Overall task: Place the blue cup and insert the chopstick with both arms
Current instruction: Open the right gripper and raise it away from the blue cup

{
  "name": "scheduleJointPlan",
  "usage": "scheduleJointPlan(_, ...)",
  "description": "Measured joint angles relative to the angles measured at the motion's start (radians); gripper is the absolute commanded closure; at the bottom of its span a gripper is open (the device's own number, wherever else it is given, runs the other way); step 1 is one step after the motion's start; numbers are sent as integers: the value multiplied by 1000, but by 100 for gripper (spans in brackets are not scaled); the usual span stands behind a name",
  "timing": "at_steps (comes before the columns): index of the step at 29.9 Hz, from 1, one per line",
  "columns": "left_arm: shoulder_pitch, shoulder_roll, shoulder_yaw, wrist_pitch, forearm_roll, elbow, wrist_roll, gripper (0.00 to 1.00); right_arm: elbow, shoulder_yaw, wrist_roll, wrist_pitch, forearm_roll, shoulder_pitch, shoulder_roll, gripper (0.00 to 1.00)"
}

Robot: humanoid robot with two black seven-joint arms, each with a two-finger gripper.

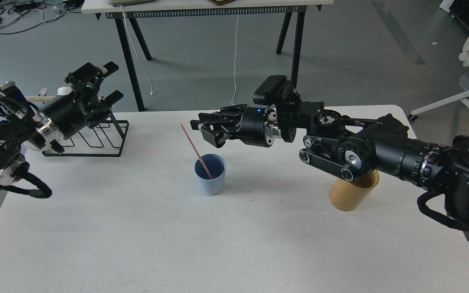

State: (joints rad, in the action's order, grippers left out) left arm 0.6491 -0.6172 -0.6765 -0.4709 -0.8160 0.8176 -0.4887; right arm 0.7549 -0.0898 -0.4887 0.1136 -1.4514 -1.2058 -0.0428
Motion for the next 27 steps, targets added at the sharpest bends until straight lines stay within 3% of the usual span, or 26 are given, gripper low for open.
scheduleJointPlan(4,0,0,0,0,0,0,0,5,19,27,0,5,9,-2,-8,22)
scheduleJointPlan(14,4,11,-23,0,4,13,0,6,59,260,0,4,99,27,-146,15)
scheduleJointPlan(22,6,20,-70,-6,6,27,0,6,267,337,0,-4,547,125,-410,9)
scheduleJointPlan(27,5,32,-85,-8,20,34,0,5,367,421,0,-25,848,229,-517,6)
